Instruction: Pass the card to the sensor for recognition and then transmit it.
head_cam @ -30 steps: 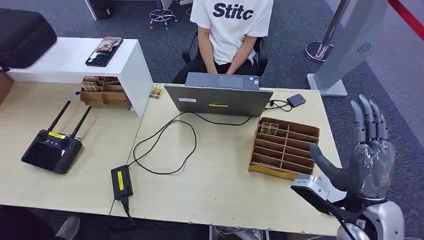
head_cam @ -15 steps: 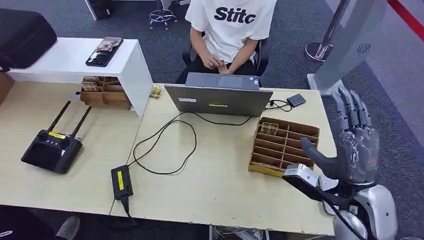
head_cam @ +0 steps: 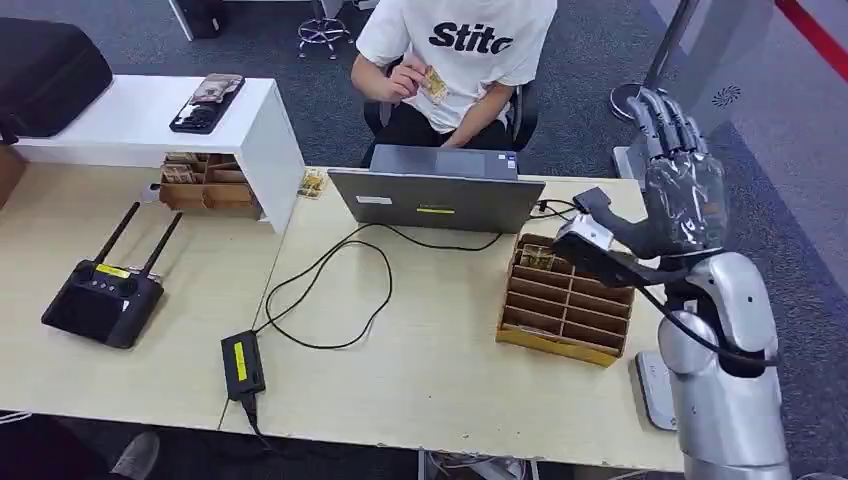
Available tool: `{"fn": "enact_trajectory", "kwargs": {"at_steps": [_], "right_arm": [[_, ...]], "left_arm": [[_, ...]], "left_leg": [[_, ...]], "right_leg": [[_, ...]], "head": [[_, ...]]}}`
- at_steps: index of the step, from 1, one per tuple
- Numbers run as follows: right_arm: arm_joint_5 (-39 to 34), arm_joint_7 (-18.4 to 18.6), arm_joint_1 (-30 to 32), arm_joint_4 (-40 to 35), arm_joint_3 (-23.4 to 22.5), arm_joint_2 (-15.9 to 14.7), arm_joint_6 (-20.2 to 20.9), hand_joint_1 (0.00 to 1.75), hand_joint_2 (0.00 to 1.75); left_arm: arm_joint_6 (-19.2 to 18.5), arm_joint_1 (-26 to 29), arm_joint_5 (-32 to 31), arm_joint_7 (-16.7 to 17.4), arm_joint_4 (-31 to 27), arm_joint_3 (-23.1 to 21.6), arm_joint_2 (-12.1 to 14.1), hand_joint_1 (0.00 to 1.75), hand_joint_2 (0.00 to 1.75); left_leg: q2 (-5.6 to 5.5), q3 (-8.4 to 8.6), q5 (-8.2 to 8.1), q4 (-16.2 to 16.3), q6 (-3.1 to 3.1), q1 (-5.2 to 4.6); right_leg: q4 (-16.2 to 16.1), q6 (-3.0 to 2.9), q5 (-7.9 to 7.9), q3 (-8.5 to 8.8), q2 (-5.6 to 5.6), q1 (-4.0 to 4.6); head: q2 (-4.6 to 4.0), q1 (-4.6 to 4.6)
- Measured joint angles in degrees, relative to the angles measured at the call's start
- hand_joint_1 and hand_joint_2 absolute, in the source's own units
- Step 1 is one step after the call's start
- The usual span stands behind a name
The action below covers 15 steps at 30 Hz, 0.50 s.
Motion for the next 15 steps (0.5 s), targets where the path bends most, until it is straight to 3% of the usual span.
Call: {"fn": "enact_trajectory", "kwargs": {"at_steps": [4, 15], "right_arm": [[0.4, 0.7, -5.8, 6.5, 1.3, -0.5, 0.5, 0.00, 1.75], [0.5, 2.6, -13.3, 16.5, 3.2, -0.5, 1.8, 0.00, 1.75]], "left_arm": [[0.0, 0.0, 0.2, 0.0, 0.0, -1.1, 0.1, 0.00, 1.75], [-0.6, 0.0, 0.5, 1.0, 0.0, -2.8, 0.4, 0.00, 1.75]], "left_leg": [[-0.04, 0.01, 0.01, 0.0, 0.00, 0.01], [-0.04, -0.01, 0.00, 0.0, 0.00, 0.00]], "right_leg": [[0.0, 0.00, 0.00, 0.01, -0.05, 0.00], [0.0, 0.00, 0.00, 0.01, -0.05, 0.00]], "head": [[0.00, -0.02], [0.00, 0.00]]}}
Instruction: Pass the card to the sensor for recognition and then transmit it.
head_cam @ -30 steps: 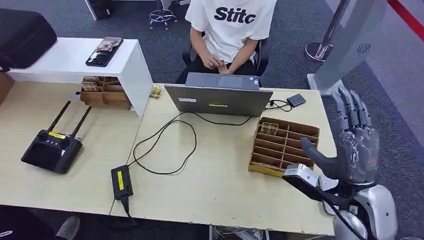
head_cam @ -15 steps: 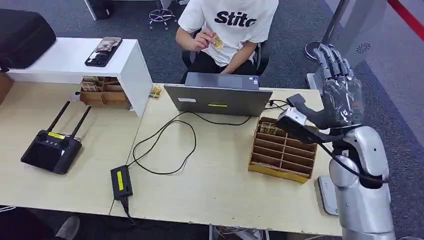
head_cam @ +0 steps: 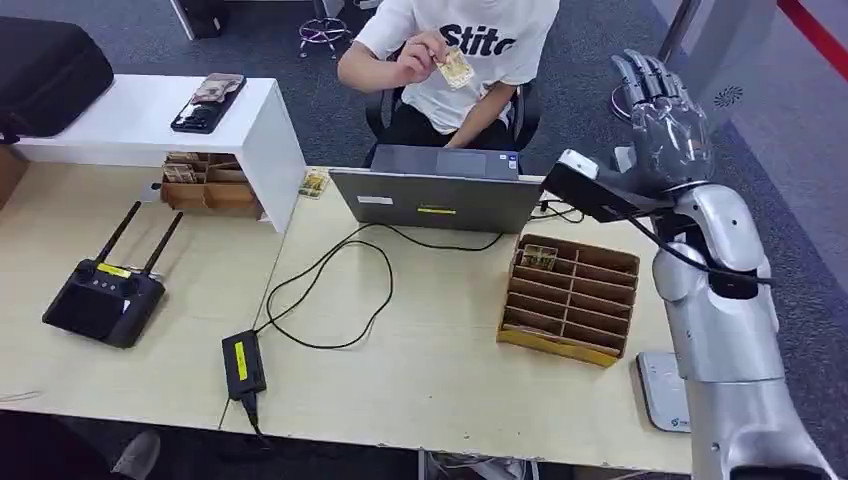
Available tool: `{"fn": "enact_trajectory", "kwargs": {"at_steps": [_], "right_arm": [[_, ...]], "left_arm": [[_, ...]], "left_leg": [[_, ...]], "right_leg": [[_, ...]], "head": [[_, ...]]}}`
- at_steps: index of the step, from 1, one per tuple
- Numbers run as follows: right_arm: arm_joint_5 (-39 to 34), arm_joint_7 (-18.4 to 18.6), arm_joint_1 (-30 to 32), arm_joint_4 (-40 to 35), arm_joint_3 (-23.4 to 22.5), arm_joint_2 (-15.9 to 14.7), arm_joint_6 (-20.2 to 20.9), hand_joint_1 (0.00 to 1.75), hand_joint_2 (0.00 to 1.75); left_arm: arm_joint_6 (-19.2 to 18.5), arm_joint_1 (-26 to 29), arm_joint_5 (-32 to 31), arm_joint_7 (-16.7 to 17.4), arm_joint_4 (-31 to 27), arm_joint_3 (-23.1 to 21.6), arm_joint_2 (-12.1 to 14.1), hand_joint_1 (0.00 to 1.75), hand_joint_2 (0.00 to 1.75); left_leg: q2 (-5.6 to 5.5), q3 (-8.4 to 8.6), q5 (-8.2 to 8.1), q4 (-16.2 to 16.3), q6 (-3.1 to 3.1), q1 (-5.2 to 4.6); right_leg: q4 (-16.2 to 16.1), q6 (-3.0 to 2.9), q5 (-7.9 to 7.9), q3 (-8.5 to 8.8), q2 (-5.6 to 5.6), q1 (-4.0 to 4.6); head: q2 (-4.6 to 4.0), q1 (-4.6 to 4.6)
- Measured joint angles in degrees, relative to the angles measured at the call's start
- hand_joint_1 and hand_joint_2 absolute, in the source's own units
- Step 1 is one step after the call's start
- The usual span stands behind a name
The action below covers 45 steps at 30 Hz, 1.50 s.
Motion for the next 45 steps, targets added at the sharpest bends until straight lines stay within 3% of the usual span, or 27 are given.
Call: {"fn": "enact_trajectory", "kwargs": {"at_steps": [14, 32, 45], "right_arm": [[1.4, 3.1, -6.1, 10.8, 0.5, 1.8, 0.4, 0.00, 1.75], [2.1, 3.2, -6.9, 13.4, 0.1, 2.5, 0.2, 0.00, 1.75], [2.8, 3.5, -8.2, 13.2, -0.9, 5.7, 0.2, 0.00, 1.75]], "left_arm": [[-0.1, -0.2, -0.2, 0.5, 0.0, -2.2, 0.2, 0.00, 1.75], [-0.1, -0.2, 0.5, 0.6, 0.0, -2.9, 0.2, 0.00, 1.75], [0.0, -0.2, 0.7, 0.6, 0.0, -4.0, 0.3, 0.00, 1.75]], "left_leg": [[0.00, 0.01, 0.00, 0.0, 0.00, 0.00], [0.00, 0.01, 0.00, 0.0, 0.00, 0.00], [-0.01, 0.38, 0.04, 0.0, -0.01, 0.01]], "right_leg": [[0.0, 0.00, 0.00, -0.01, 0.00, 0.00], [0.0, 0.00, 0.00, -0.01, 0.00, 0.00], [0.0, 0.00, 0.01, -0.02, 0.01, 0.01]], "head": [[0.00, 0.00], [0.00, -0.02], [0.00, -0.02]]}}
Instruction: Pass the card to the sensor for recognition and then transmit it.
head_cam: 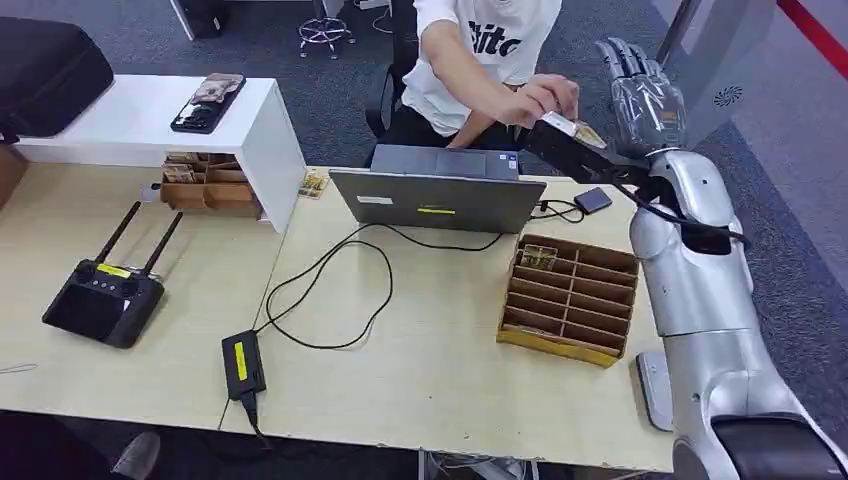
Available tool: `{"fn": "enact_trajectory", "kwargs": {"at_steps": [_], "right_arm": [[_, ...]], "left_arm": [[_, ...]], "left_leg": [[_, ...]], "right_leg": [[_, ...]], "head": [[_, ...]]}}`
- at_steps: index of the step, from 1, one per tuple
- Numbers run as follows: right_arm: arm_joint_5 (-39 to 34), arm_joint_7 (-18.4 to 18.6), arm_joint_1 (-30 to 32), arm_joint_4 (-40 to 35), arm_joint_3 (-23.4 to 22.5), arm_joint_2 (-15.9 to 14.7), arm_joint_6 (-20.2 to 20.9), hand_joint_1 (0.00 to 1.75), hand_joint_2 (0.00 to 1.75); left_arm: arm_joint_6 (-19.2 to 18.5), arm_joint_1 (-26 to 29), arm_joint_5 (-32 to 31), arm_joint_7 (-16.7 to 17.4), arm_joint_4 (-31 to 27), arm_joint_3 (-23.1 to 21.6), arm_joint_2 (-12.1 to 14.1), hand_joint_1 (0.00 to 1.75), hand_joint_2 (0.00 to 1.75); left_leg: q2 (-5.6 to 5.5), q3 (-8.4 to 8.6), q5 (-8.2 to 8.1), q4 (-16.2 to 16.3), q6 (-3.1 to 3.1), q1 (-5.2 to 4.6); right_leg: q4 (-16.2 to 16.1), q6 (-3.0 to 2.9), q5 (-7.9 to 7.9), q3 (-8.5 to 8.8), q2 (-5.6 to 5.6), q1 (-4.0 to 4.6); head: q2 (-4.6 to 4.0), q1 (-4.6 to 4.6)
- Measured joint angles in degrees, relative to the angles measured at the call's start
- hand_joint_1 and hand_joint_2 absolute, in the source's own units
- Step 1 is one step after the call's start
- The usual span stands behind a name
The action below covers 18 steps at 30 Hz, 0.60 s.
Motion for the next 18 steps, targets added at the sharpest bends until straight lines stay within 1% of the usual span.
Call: {"fn": "enact_trajectory", "kwargs": {"at_steps": [9, 10, 11, 18], "right_arm": [[0.2, 0.2, -0.1, -0.6, -0.6, 0.9, 0.1, 0.00, 1.75], [0.2, 0.2, 0.0, -0.6, -0.9, 1.1, 0.1, 1.12, 1.75], [0.2, 0.2, 0.0, -0.7, -1.2, 1.1, 0.2, 1.73, 1.75], [0.2, 0.2, 0.0, -0.9, -2.4, 1.2, 0.2, 1.75, 1.75]], "left_arm": [[0.0, 0.0, 0.6, 0.1, 0.0, -0.4, 0.0, 0.00, 1.75], [0.0, 0.0, 0.7, 0.1, 0.0, -0.5, 0.0, 0.00, 1.75], [0.0, 0.0, 0.7, 0.1, 0.0, -0.5, 0.1, 0.00, 1.75], [0.0, 0.0, 0.9, 0.1, 0.0, -1.3, 0.2, 0.00, 1.75]], "left_leg": [[0.01, 0.00, 0.02, 0.0, -0.02, -0.01], [0.01, 0.00, 0.02, 0.0, -0.02, -0.01], [0.01, 0.00, 0.02, 0.0, -0.02, -0.01], [0.01, 0.00, 0.02, 0.0, -0.02, -0.01]], "right_leg": [[0.0, 0.00, 0.01, 0.01, 0.00, -0.01], [0.0, 0.00, 0.01, 0.00, 0.01, -0.01], [0.0, 0.00, 0.01, 0.00, 0.00, -0.01], [0.0, 0.00, 0.01, 0.00, 0.01, -0.01]], "head": [[0.00, 0.02], [0.00, 0.00], [0.00, 0.00], [0.00, 0.00]]}}
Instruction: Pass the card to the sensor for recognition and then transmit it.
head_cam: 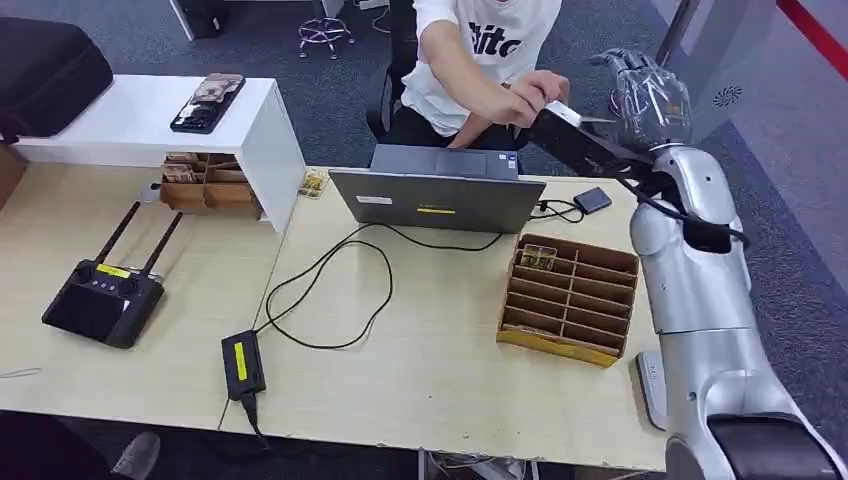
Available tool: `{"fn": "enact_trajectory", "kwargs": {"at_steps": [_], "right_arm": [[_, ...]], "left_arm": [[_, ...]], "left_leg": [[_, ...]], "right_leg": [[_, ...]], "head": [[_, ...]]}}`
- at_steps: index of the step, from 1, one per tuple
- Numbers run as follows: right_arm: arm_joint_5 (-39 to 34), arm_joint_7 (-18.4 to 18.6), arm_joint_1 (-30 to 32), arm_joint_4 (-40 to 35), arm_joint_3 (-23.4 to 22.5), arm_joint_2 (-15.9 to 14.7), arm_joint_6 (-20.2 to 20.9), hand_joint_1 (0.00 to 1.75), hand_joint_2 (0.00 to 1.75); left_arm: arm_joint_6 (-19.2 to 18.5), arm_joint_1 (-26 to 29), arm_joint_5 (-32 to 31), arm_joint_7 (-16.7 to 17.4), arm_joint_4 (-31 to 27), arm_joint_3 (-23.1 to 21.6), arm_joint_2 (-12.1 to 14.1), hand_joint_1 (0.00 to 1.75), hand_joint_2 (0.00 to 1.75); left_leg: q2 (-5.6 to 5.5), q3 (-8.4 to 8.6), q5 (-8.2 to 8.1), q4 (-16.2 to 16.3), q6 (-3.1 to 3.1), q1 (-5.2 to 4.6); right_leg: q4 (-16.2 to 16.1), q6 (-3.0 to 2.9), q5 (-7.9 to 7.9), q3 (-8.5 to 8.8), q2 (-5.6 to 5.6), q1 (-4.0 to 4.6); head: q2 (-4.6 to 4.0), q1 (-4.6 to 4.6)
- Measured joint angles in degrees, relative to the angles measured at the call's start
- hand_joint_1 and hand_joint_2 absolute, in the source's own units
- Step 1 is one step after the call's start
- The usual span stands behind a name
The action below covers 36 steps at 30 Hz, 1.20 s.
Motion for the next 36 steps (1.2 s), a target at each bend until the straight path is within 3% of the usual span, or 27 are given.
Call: {"fn": "enact_trajectory", "kwargs": {"at_steps": [36], "right_arm": [[0.0, -0.3, 0.2, 0.0, -0.9, 0.1, 0.0, 1.75, 1.75]], "left_arm": [[0.0, 0.0, 0.1, 0.0, 0.0, -0.1, 0.2, 0.00, 1.75]], "left_leg": [[0.00, 0.00, 0.00, 0.0, 0.00, 0.00]], "right_leg": [[0.0, 0.00, 0.00, 0.00, 0.00, 0.00]], "head": [[0.00, 0.00]]}}
